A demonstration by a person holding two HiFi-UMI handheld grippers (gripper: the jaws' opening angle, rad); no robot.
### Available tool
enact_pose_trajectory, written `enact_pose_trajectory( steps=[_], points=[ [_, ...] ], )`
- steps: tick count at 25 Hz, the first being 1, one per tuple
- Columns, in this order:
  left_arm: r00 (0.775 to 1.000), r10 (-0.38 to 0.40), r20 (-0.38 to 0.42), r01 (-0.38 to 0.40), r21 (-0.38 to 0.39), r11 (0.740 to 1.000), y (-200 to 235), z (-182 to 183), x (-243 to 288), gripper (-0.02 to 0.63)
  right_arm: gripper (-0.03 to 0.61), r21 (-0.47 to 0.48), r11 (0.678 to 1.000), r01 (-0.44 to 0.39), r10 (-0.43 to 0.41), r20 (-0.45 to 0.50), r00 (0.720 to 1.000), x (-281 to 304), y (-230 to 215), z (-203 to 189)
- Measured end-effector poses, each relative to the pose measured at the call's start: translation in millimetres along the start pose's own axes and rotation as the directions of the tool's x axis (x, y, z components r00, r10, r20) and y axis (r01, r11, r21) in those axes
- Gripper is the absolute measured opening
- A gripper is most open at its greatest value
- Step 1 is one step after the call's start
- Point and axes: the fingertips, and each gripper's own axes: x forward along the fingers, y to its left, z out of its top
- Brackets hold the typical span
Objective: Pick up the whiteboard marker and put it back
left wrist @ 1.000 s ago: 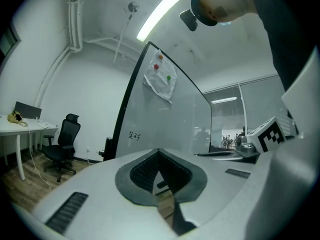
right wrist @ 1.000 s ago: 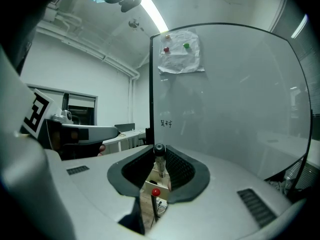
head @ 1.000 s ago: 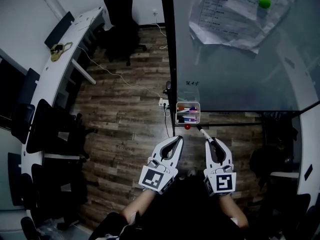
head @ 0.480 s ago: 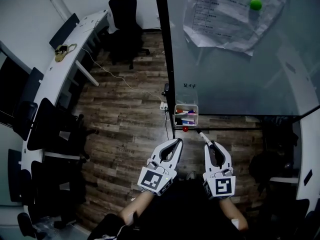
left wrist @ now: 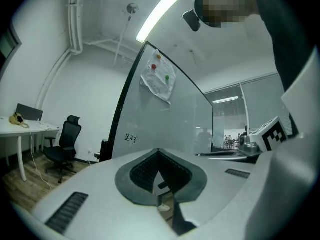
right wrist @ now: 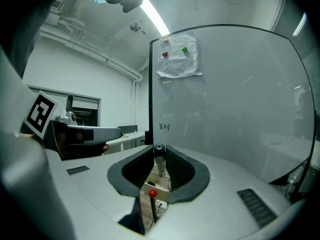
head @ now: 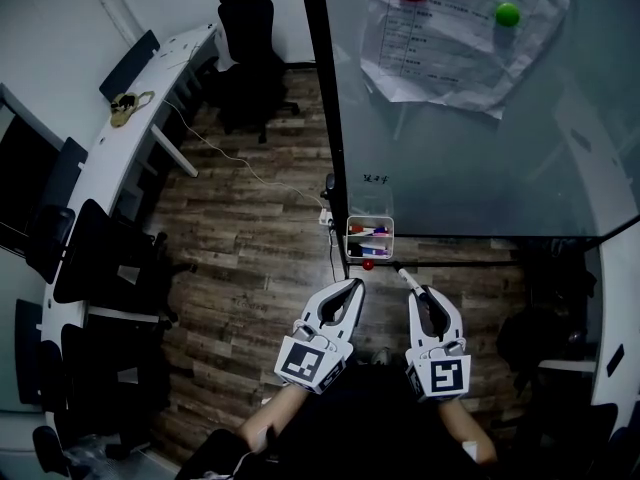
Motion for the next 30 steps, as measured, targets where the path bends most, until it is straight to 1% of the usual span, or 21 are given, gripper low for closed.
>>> enact_pose_trajectory(
  steps=[2, 6, 8, 11, 13, 17, 22, 26, 30],
  points=[
    [1.000, -0.006, 0.004, 0.006, 0.005, 1.000, -1.5, 1.7, 1.0, 0.006, 0.084, 0.005, 1.000, -0.006, 0.006, 0.004, 1.000, 1.6, 0.3, 1.5],
    [1.000, -0.008, 0.014, 0.008, -0.013, 1.000, -1.3, -0.4, 1.9, 0.006, 0.084, 0.016, 1.000, -0.009, 0.009, -0.003, 1.000, 4.0, 0.0, 1.5],
    [1.000, 0.003, 0.002, -0.003, -0.003, 1.000, 0.8, 0.7, 3.7, 0.006, 0.084, 0.014, 1.000, -0.013, 0.013, -0.001, 1.000, 5.1, -0.7, 2.4],
    [1.000, 0.009, -0.025, -0.009, 0.013, 1.000, 1.7, -3.2, 5.4, 0.006, 0.084, 0.019, 0.999, -0.027, 0.026, 0.046, 0.999, 7.0, -1.4, 5.4],
    [1.000, 0.009, -0.014, -0.009, 0.014, 1.000, 1.4, -1.2, 6.6, 0.006, 0.084, 0.029, 0.999, -0.032, 0.030, 0.069, 0.997, 8.0, -1.6, 6.0],
    [1.000, 0.013, -0.023, -0.013, 0.013, 1.000, 3.5, -1.7, 7.2, 0.006, 0.084, 0.038, 0.999, -0.031, 0.029, 0.063, 0.998, 10.0, -2.3, 5.4],
    [1.000, 0.024, -0.009, -0.024, 0.019, 1.000, 9.8, 0.9, 8.7, 0.006, 0.084, 0.036, 0.999, -0.035, 0.033, 0.053, 0.998, 16.1, -1.0, 3.3],
    [1.000, 0.022, -0.004, -0.022, -0.001, 1.000, 14.8, 0.1, 9.7, 0.006, 0.084, 0.037, 0.999, -0.035, 0.033, 0.049, 0.998, 21.8, 1.3, 3.6],
    [1.000, 0.019, -0.019, -0.018, 0.006, 1.000, 22.1, -1.2, 9.5, 0.006, 0.084, 0.029, 0.999, -0.023, 0.022, 0.029, 0.999, 27.1, 2.4, 1.4]
  ],
)
